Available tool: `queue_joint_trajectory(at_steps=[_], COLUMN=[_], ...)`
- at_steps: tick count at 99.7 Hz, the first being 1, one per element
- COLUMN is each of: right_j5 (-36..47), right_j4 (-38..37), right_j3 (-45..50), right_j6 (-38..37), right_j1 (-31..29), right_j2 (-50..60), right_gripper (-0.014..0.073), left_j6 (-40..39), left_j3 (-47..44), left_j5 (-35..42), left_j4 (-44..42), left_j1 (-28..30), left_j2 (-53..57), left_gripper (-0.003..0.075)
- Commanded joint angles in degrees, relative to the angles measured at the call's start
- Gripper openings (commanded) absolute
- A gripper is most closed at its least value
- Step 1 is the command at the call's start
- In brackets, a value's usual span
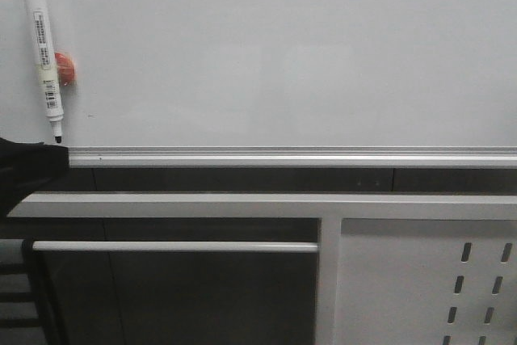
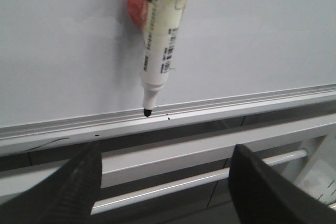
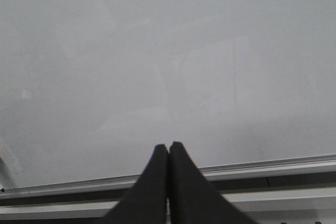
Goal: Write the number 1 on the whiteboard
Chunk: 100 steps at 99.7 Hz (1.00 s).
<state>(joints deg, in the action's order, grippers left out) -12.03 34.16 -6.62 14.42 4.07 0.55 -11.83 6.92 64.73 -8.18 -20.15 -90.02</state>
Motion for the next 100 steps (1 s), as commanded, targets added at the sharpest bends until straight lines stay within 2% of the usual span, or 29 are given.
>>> queue_joint_trajectory(at_steps=[1,87,100], right_j5=[3.9,4.3,4.4], right_j4=[0.4,0.4,0.4], right_j3=[-2.1,-2.1,-2.1], right_j6=[0.2,0.2,0.2], right_j1=[-0.1,-0.1,-0.1], right_j2=[-1.2,-1.2,-1.2], right_gripper=[-0.0079,-0.0079,-0.0079], left_j6=[1.3,1.3,1.3], left_j3=[1.2,8.0,8.4], left_j5=[13.4,13.4,13.4], left_j4=[1.5,1.9,2.2], left_j1=[-0.5,-0.5,-0.5], left_j2=[1.0,0.9,0.9], left_gripper=[0.0459,0.0450,0.0409])
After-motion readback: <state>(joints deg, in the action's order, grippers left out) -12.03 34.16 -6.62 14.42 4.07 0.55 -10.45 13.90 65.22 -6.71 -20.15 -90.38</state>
